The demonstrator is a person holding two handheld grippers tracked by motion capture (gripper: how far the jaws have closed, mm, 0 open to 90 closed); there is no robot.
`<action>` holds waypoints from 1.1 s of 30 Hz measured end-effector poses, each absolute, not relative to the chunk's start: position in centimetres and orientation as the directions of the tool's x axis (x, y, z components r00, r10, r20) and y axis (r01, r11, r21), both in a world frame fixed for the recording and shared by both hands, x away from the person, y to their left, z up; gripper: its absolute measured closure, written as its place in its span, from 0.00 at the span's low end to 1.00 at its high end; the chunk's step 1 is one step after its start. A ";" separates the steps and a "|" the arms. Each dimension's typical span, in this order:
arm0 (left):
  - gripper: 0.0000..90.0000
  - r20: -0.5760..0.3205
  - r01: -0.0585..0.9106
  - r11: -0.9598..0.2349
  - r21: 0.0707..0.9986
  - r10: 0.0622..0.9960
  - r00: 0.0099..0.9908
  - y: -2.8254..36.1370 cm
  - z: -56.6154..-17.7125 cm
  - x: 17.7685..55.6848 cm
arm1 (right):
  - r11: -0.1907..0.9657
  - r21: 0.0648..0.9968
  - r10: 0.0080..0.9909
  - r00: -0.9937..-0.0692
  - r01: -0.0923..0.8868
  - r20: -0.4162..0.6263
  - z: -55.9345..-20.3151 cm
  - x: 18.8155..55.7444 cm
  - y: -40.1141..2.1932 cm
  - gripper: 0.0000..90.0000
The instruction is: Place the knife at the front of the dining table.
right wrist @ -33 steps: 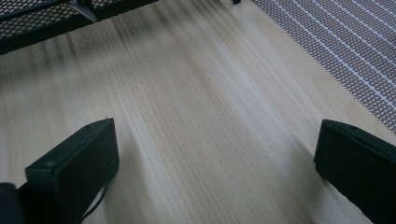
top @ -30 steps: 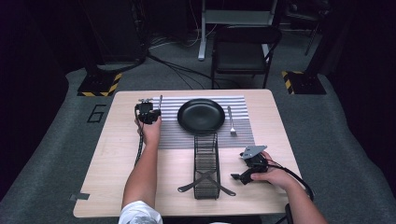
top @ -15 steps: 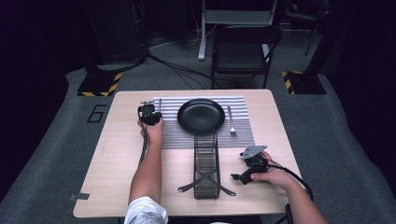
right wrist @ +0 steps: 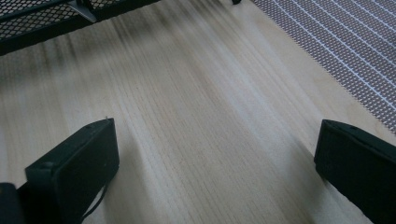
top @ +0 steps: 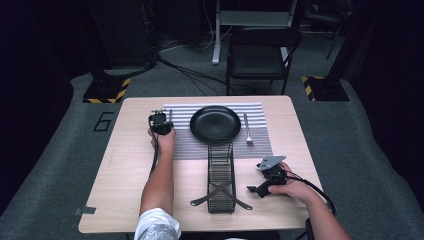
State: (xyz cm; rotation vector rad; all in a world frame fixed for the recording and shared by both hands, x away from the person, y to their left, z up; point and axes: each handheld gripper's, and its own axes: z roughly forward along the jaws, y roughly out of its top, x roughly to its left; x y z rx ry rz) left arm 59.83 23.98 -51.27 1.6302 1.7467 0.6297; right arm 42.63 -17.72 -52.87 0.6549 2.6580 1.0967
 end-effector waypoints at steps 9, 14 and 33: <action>0.91 -0.128 0.678 0.094 0.729 0.992 0.000 23.5 -51.3 60.0 | 0.627 0.706 0.469 -0.883 0.328 -0.006 -52.9 42.6 -17.7 0.00; 0.90 -0.147 0.676 0.100 0.731 0.989 0.013 23.5 -51.5 60.0 | 0.630 0.707 0.465 -0.885 0.321 -0.011 -52.9 42.7 -17.7 0.00; 0.79 -0.182 0.691 0.086 0.718 0.981 0.067 22.8 -51.6 60.0 | 0.629 0.707 0.466 -0.885 0.323 -0.010 -52.9 42.7 -17.6 0.00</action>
